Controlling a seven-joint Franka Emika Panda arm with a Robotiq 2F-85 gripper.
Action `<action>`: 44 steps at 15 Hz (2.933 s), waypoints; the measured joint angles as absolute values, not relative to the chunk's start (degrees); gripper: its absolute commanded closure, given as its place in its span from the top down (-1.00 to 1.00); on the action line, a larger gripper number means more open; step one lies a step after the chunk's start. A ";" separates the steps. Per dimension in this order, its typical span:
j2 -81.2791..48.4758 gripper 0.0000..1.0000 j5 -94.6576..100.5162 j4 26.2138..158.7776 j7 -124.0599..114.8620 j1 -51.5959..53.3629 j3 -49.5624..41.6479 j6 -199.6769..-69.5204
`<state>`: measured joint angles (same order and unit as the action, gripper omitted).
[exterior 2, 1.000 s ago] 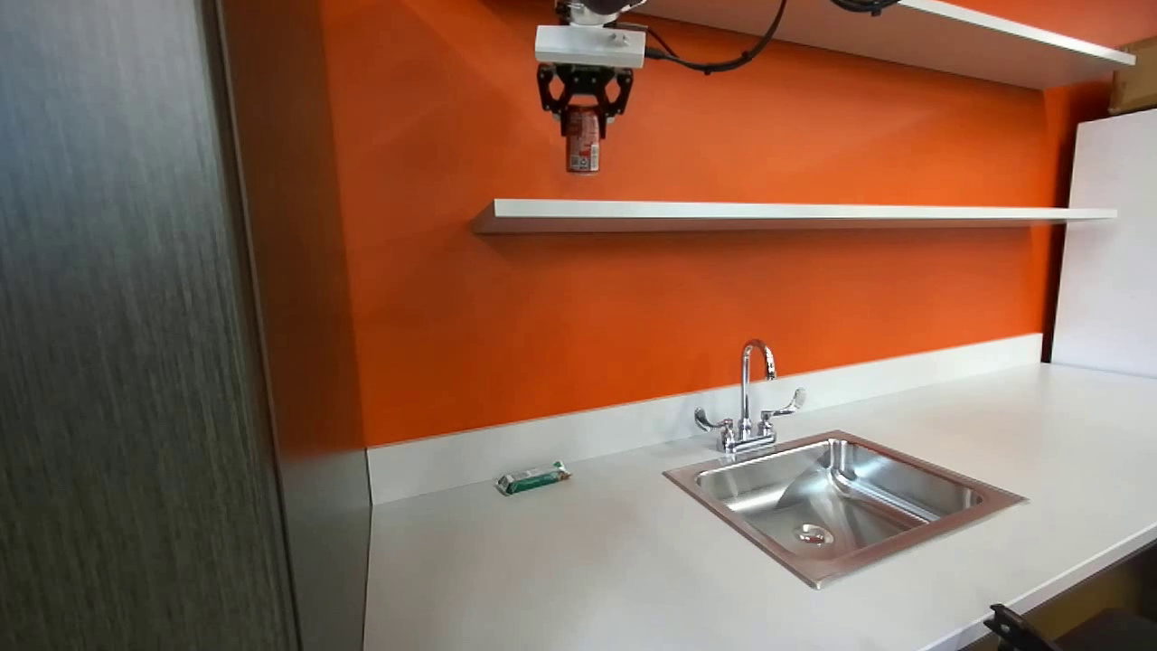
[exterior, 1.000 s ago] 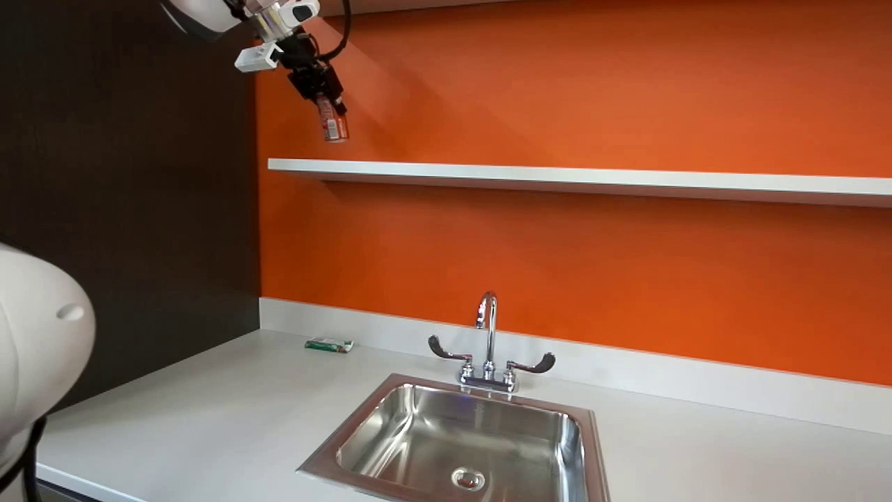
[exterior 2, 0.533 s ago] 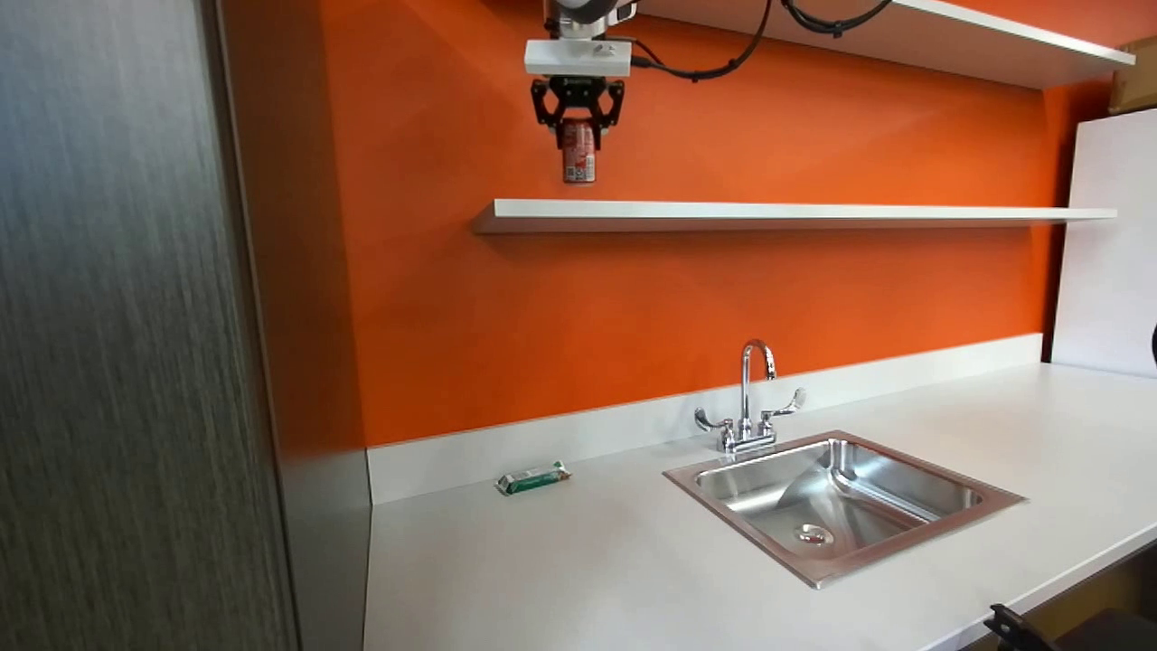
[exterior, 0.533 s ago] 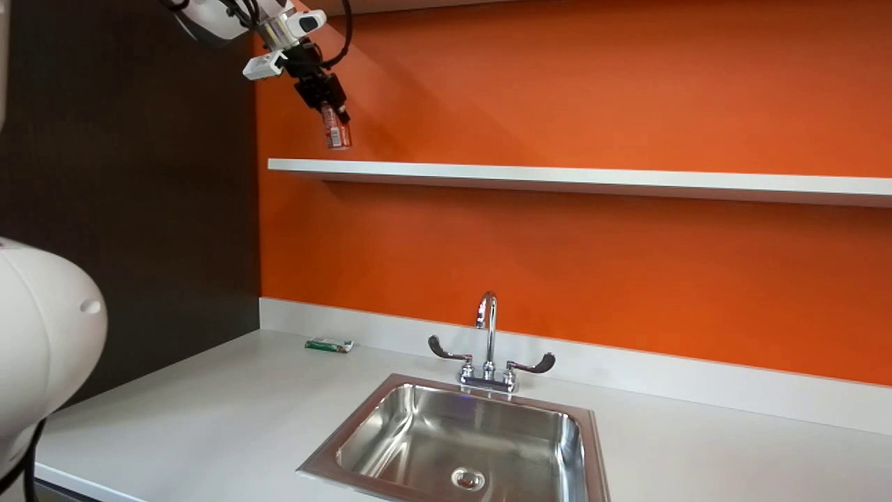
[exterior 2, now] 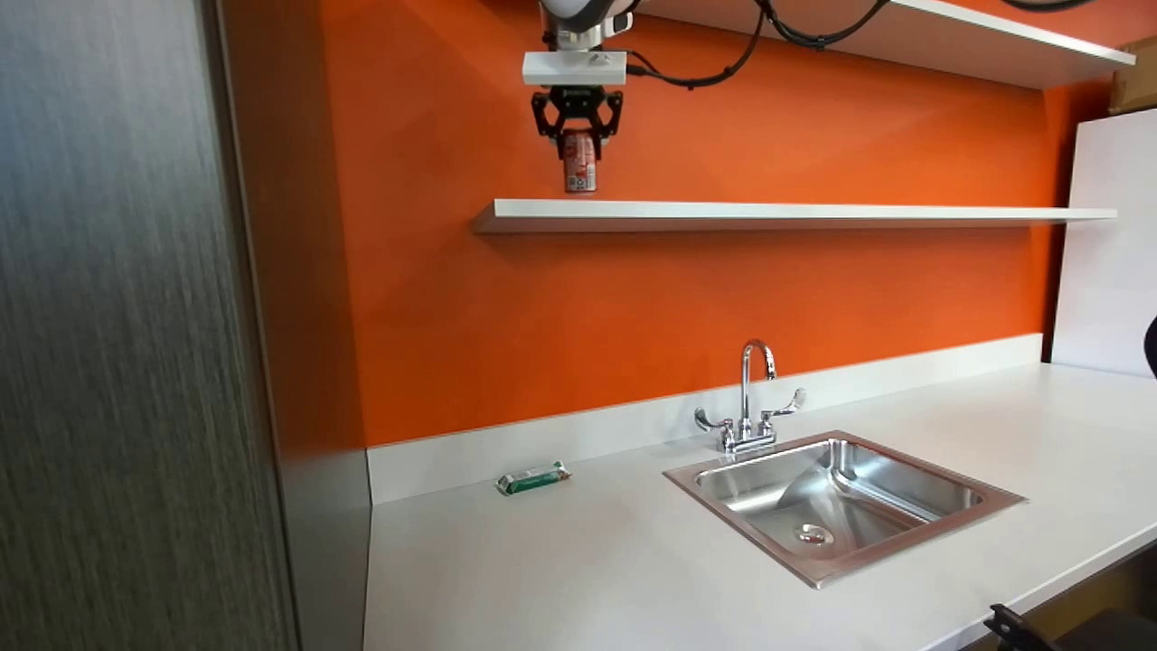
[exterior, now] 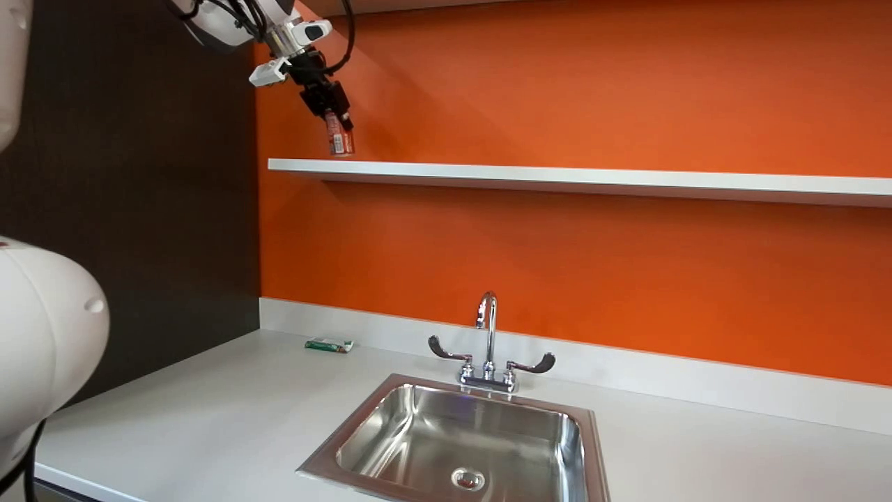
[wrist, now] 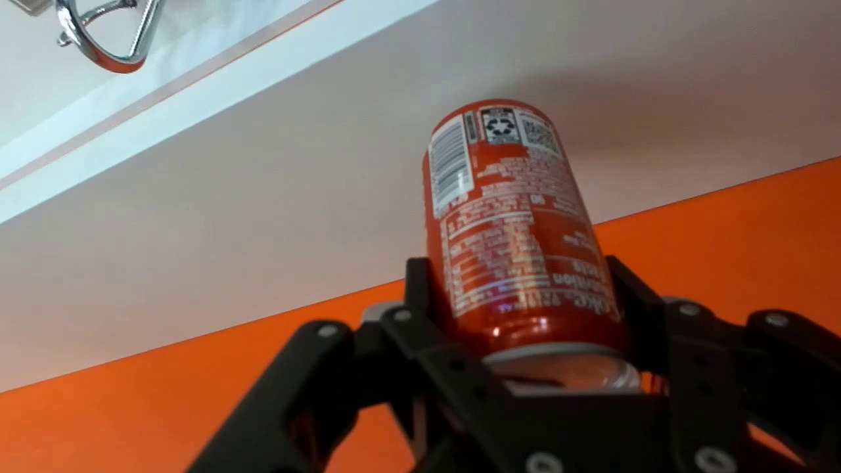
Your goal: Put the red can on the bottom shelf
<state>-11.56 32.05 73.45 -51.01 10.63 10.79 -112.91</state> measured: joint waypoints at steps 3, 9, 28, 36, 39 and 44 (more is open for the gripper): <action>-12.61 -0.23 31.16 72.56 -50.82 10.60 10.75 -112.06; -14.08 -0.23 30.39 70.78 -50.67 10.59 10.70 -110.95; -16.61 1.00 30.34 65.51 -50.33 10.63 10.66 -108.43; -14.59 1.00 30.32 66.91 -50.13 10.68 10.87 -108.44; -12.46 1.00 30.31 69.12 -50.13 10.69 11.02 -108.44; -8.55 1.00 30.17 74.10 -50.13 10.73 11.50 -108.50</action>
<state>-8.55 30.17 74.10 -50.13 10.73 11.50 -108.50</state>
